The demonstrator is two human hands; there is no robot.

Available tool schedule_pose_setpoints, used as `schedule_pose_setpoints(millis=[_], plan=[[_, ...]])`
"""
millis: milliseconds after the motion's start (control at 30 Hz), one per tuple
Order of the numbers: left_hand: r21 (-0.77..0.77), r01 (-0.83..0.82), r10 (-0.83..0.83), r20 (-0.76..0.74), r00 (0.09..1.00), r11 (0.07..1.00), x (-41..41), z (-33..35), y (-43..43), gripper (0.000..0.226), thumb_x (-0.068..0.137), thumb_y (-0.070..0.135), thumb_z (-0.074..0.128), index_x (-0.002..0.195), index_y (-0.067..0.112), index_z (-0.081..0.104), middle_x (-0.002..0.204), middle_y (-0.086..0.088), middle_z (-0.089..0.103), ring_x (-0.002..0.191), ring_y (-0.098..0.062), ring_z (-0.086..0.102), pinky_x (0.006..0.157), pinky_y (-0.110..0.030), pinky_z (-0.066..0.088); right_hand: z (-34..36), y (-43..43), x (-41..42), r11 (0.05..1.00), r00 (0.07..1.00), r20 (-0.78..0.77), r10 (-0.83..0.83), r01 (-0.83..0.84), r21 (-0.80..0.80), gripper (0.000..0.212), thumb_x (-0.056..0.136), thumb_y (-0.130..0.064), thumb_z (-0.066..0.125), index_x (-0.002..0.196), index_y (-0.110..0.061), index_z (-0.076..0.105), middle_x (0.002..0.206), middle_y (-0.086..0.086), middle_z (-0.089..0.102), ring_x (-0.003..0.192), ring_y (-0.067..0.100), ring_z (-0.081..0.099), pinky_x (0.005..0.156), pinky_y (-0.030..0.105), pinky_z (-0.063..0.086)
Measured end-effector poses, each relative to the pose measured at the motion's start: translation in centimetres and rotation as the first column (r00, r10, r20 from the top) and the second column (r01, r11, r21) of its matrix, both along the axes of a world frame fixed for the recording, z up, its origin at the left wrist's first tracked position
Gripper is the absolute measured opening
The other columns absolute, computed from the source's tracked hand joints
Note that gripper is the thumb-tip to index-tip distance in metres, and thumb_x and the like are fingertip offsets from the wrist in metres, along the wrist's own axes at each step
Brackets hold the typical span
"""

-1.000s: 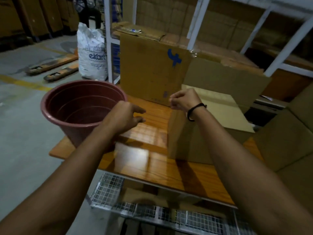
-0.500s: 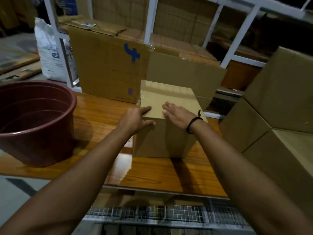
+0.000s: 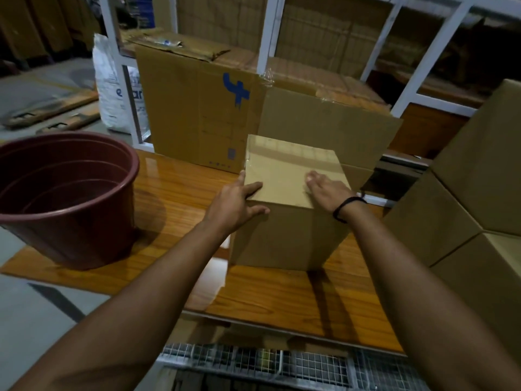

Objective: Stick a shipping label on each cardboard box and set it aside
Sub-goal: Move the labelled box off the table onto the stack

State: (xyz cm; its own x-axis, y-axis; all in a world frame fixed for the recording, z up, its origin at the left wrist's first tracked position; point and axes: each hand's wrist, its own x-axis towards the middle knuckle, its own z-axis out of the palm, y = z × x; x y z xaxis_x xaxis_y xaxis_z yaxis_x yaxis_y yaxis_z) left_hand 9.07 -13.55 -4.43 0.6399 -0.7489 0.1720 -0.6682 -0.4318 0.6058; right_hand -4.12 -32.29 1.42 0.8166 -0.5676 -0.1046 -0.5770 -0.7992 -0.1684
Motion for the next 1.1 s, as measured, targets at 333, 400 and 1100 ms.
schedule_pose_setpoints(millis=[333, 400, 1100], plan=[[-0.029, 0.010, -0.009, 0.025, 1.000, 1.000, -0.1, -0.1, 0.4, 0.072, 0.079, 0.052, 0.073, 0.142, 0.031, 0.047, 0.162, -0.004, 0.018, 0.138, -0.028, 0.037, 0.108, -0.037, 0.037, -2.6, 2.1, -1.9, 0.978, 0.997, 0.009, 0.075, -0.072, -0.196, 0.062, 0.089, -0.074, 0.017, 0.146, -0.050, 0.022, 0.159, -0.014, 0.015, 0.148, 0.024, 0.012, 0.114, 0.062, 0.006], [-0.066, 0.002, -0.003, -0.012, 1.000, 0.998, -0.3, -0.5, 0.4, 0.072, 0.079, 0.050, 0.074, 0.143, 0.032, 0.047, 0.162, -0.004, 0.016, 0.140, -0.028, 0.034, 0.109, -0.039, 0.036, -2.2, 0.1, -3.7, 0.985, 0.999, -0.021, -0.049, 0.045, -0.167, 0.083, 0.070, -0.091, 0.017, 0.145, -0.055, 0.018, 0.161, -0.011, 0.012, 0.148, 0.027, 0.009, 0.112, 0.065, 0.008], [-0.294, 0.313, -0.301, 0.084, 0.950, 0.903, -4.6, 3.2, 1.5, 0.085, 0.078, 0.025, 0.079, 0.150, 0.030, 0.033, 0.154, 0.012, 0.034, 0.141, -0.008, 0.031, 0.117, -0.044, 0.030, -4.7, 2.8, -11.8, 0.975, 0.810, 0.550, -0.203, 0.114, 0.192, 0.086, 0.069, -0.065, 0.069, 0.142, -0.038, 0.032, 0.144, 0.001, 0.038, 0.126, 0.018, 0.039, 0.101, 0.047, 0.041]])
